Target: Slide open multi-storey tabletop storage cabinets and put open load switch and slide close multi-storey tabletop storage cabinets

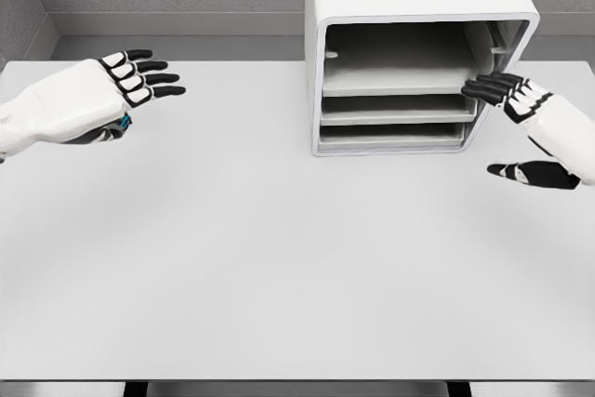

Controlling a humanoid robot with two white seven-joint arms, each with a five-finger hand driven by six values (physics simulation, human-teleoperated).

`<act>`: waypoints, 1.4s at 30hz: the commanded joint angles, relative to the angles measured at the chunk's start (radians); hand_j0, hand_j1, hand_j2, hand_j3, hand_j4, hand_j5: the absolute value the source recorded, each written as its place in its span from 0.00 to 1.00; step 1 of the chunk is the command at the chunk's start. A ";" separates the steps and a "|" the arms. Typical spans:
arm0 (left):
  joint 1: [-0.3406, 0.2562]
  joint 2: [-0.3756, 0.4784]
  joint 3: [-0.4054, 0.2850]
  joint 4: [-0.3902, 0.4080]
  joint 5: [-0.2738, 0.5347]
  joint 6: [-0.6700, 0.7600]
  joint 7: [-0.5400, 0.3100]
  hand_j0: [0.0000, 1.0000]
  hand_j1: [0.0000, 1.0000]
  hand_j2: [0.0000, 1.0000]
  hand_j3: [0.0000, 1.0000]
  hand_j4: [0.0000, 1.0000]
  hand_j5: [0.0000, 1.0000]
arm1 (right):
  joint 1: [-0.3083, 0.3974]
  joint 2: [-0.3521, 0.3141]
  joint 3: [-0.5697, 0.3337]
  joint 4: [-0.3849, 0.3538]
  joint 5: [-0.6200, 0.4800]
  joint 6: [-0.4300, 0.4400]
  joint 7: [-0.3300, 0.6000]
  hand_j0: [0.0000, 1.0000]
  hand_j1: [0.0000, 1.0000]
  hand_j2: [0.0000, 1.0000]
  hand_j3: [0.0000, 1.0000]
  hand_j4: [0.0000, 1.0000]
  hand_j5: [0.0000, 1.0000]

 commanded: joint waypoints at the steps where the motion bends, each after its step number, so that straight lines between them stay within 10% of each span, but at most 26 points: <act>1: 0.000 0.000 0.000 0.004 0.006 0.000 0.001 1.00 1.00 1.00 1.00 1.00 1.00 | 0.000 -0.005 -0.002 -0.001 0.000 0.001 0.030 1.00 1.00 1.00 1.00 1.00 1.00; 9: -0.005 -0.010 0.000 0.085 0.023 0.000 0.001 1.00 1.00 1.00 1.00 1.00 1.00 | -0.008 -0.011 0.009 -0.001 0.017 0.001 0.039 1.00 1.00 1.00 1.00 1.00 1.00; 18: -0.140 -0.099 -0.115 0.316 0.047 0.000 -0.022 1.00 1.00 1.00 1.00 1.00 1.00 | -0.362 -0.210 0.471 -0.001 0.041 0.001 0.067 1.00 1.00 1.00 1.00 1.00 1.00; 28: -0.215 -0.098 -0.211 0.417 0.103 0.000 -0.020 1.00 1.00 1.00 1.00 1.00 1.00 | -0.558 -0.097 0.592 0.177 0.046 0.001 0.111 1.00 1.00 1.00 1.00 1.00 1.00; 42: -0.256 -0.115 -0.259 0.495 0.097 0.000 -0.022 0.97 0.97 0.97 0.97 0.97 0.97 | -0.660 0.009 0.613 0.352 0.047 0.001 0.116 1.00 1.00 1.00 1.00 1.00 1.00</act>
